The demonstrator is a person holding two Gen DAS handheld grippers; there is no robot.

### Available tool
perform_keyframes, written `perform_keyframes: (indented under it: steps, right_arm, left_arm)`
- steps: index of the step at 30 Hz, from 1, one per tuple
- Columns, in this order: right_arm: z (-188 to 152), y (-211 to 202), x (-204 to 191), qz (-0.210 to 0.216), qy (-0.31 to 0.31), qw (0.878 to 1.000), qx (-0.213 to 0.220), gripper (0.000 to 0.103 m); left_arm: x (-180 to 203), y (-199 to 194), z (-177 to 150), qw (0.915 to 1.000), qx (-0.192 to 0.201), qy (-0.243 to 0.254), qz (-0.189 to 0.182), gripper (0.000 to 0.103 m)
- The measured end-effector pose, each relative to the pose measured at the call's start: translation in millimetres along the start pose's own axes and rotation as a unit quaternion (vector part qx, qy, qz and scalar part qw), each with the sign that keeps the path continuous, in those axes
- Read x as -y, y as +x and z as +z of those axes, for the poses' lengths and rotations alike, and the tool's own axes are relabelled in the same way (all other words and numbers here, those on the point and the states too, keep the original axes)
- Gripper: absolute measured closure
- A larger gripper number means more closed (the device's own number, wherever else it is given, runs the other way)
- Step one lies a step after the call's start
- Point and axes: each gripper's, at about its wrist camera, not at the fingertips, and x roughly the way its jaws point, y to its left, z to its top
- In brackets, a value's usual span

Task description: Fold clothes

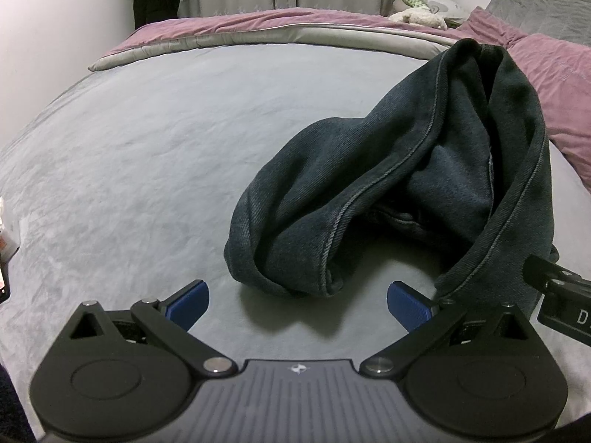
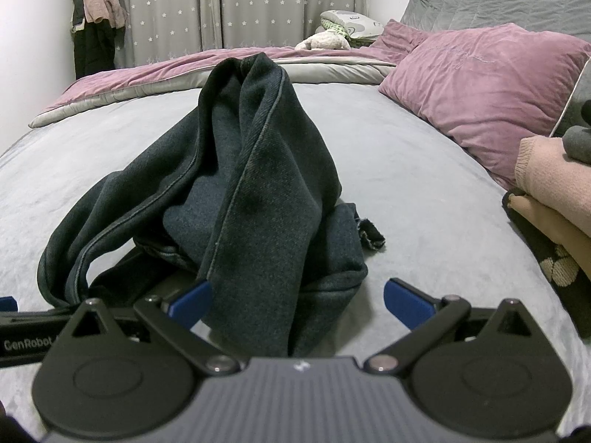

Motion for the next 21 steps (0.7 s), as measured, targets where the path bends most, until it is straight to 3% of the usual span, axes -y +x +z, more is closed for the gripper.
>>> perform_keyframes:
  steps: [21]
  right_arm:
    - [0.2, 2.9, 0.2, 0.0, 0.002, 1.0, -0.003, 0.0]
  left_arm:
    - [2.4, 3.6, 0.7, 1.0, -0.006, 0.002, 0.004, 0.0]
